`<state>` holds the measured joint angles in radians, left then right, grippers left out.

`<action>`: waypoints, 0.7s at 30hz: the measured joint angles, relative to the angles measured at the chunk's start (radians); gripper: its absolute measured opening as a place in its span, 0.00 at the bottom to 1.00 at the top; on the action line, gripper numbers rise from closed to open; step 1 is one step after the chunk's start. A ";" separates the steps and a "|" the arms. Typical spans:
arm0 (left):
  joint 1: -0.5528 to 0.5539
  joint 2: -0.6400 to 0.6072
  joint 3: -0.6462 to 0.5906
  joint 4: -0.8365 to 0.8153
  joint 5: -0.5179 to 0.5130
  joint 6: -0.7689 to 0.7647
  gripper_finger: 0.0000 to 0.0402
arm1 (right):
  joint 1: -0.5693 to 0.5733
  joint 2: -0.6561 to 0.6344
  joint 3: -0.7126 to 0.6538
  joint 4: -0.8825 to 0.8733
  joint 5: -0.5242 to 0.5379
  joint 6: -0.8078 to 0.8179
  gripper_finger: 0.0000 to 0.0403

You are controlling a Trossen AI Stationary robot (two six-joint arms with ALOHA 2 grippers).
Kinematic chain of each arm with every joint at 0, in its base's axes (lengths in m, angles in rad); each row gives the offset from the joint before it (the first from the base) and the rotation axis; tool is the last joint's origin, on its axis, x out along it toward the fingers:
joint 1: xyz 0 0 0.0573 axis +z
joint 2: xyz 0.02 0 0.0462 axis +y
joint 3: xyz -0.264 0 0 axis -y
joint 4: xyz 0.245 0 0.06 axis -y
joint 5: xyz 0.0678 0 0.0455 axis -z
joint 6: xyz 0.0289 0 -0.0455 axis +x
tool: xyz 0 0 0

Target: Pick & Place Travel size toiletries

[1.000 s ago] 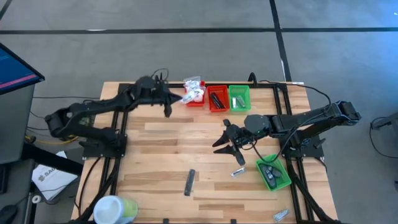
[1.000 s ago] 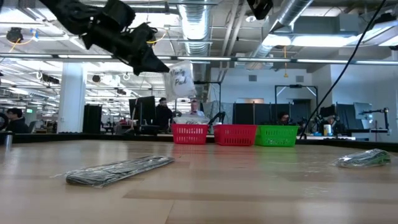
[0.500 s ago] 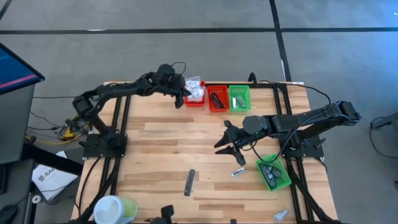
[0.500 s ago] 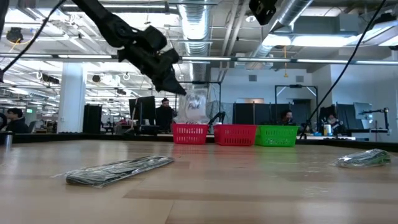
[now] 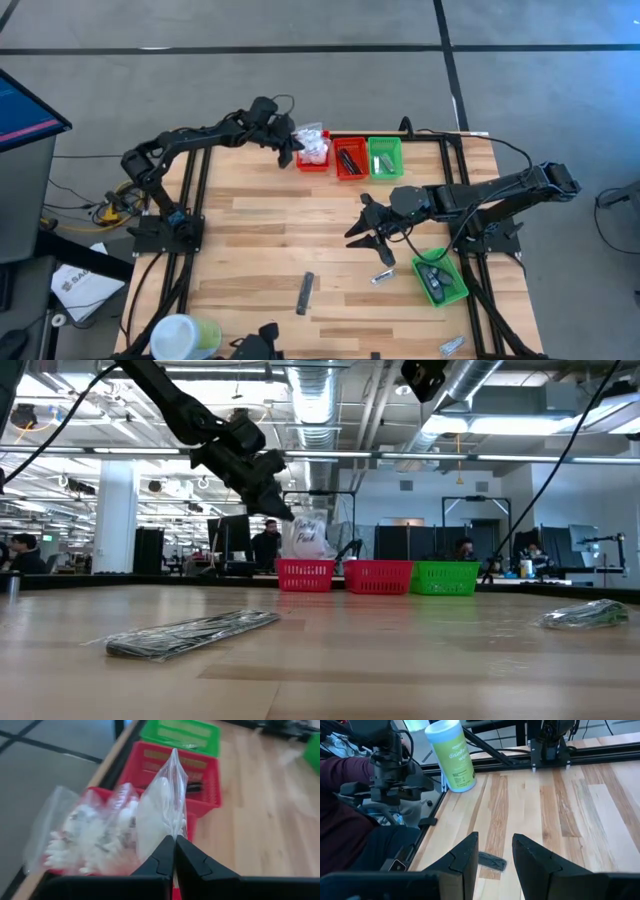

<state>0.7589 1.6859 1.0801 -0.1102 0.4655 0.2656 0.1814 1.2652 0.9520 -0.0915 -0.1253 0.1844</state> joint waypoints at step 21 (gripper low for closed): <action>0.000 0.014 0.002 -0.040 0.031 0.043 0.00 | 0.000 0.000 0.000 0.017 0.000 -0.003 0.28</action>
<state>0.7589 1.7001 1.0824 -0.1505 0.4960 0.3089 0.1812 1.2652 0.9520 -0.0744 -0.1253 0.1810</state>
